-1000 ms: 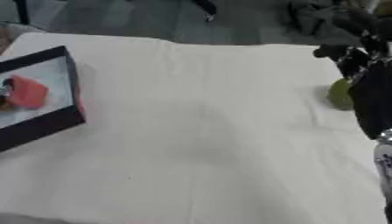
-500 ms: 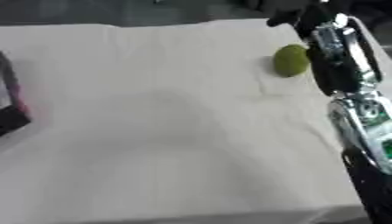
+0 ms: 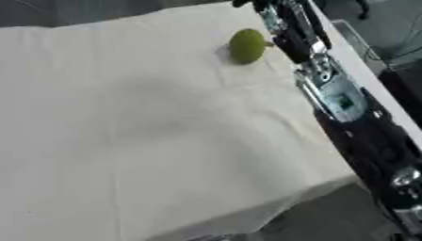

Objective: Pick up the objects with one hand, pass them to the other hand, and then place them into the box on the other side of the table.

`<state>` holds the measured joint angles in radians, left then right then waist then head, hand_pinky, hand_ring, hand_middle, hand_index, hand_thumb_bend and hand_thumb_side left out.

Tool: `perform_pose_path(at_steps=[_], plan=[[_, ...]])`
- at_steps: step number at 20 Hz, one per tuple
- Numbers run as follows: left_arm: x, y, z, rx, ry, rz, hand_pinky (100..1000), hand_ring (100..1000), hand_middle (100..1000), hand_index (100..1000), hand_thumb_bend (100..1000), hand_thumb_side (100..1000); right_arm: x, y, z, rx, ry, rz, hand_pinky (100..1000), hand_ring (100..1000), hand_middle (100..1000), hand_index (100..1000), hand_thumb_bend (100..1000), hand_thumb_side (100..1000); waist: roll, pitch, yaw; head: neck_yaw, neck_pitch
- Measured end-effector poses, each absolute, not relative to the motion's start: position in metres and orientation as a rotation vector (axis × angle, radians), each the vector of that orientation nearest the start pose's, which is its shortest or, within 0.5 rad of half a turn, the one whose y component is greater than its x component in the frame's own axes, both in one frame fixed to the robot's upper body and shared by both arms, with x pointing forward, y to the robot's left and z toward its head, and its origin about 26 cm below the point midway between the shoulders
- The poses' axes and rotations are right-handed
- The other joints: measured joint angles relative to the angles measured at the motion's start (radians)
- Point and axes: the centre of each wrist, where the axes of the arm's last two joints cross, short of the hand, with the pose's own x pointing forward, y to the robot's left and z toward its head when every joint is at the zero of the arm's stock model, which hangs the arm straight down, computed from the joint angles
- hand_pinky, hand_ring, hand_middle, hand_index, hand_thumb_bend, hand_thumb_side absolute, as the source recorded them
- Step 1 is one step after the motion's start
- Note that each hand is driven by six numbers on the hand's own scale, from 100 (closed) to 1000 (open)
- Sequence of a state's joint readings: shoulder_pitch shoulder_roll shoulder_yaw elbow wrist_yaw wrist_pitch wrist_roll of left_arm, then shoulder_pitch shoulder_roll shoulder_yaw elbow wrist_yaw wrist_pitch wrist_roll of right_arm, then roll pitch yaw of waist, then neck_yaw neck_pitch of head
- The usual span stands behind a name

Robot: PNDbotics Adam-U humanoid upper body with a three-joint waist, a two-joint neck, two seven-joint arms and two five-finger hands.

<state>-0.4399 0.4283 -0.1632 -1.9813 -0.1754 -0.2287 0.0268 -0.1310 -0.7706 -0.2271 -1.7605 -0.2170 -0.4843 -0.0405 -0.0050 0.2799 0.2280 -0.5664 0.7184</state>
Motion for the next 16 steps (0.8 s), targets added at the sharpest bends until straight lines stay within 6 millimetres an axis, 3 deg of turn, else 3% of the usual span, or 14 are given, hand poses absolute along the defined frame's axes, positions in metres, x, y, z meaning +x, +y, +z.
perform_pose_path(at_steps=[2, 7, 12, 16], plan=[[0.309, 0.212, 0.228, -0.198, 3.43, 1.028, 624, 367, 767, 971, 100, 724, 0.288, -0.436, 0.201, -0.549, -2.38, 0.507, 917, 680, 890, 899, 100, 775, -0.007, 0.008, 0.021, -0.027, -0.01], [0.308, 0.194, 0.23, -0.038, 3.391, 1.069, 629, 368, 765, 968, 100, 722, 0.288, -0.463, 0.186, -0.673, -2.281, 0.601, 944, 797, 921, 912, 100, 747, -0.017, 0.026, 0.059, -0.064, -0.032], [0.307, 0.186, 0.228, 0.02, 3.38, 1.108, 638, 369, 765, 967, 100, 727, 0.288, -0.481, 0.168, -0.777, -2.181, 0.764, 965, 844, 935, 924, 100, 737, -0.023, 0.038, 0.076, -0.084, -0.043], [0.307, 0.183, 0.227, 0.021, 3.373, 1.128, 639, 369, 764, 967, 100, 726, 0.287, -0.494, 0.154, -0.856, -2.081, 0.872, 990, 906, 950, 937, 100, 677, -0.024, 0.044, 0.082, -0.095, -0.045]])
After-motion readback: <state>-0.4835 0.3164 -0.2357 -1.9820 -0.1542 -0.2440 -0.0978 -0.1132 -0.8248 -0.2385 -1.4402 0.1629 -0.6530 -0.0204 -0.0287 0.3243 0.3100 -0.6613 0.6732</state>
